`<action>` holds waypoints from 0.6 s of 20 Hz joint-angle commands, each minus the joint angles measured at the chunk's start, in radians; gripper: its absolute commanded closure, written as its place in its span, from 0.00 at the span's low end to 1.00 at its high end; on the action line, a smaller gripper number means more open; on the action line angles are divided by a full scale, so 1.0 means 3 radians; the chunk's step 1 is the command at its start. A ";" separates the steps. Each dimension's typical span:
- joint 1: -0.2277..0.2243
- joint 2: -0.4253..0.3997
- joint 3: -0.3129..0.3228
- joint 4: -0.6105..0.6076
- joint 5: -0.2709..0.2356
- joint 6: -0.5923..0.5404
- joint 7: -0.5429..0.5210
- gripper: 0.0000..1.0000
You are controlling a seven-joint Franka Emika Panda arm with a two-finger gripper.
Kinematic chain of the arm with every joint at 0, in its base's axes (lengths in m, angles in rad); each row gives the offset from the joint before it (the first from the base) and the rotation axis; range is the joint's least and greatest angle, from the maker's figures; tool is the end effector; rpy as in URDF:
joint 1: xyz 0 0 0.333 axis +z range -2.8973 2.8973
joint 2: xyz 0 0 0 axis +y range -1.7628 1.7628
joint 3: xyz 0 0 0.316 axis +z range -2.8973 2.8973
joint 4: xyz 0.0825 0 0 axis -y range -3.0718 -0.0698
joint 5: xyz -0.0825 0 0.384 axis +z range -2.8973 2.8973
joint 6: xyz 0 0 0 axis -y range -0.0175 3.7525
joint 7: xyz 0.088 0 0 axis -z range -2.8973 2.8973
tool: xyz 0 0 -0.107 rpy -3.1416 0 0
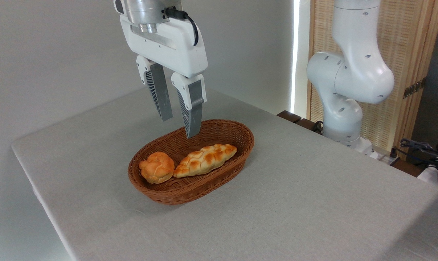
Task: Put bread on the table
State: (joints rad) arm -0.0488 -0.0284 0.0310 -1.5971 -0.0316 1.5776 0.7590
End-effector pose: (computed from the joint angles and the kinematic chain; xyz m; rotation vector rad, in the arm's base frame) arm 0.5461 -0.0128 0.6284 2.8824 -1.1793 0.0312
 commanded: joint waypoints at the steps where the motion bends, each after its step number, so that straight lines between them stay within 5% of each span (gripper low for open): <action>1: 0.0004 -0.0002 0.0029 0.0016 0.0008 -0.0028 0.0103 0.00; 12: 0.0004 0.0003 0.0025 0.0011 0.0003 0.0003 0.0103 0.00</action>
State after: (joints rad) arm -0.0460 -0.0284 0.0326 -1.5971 -0.0316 1.5775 0.7713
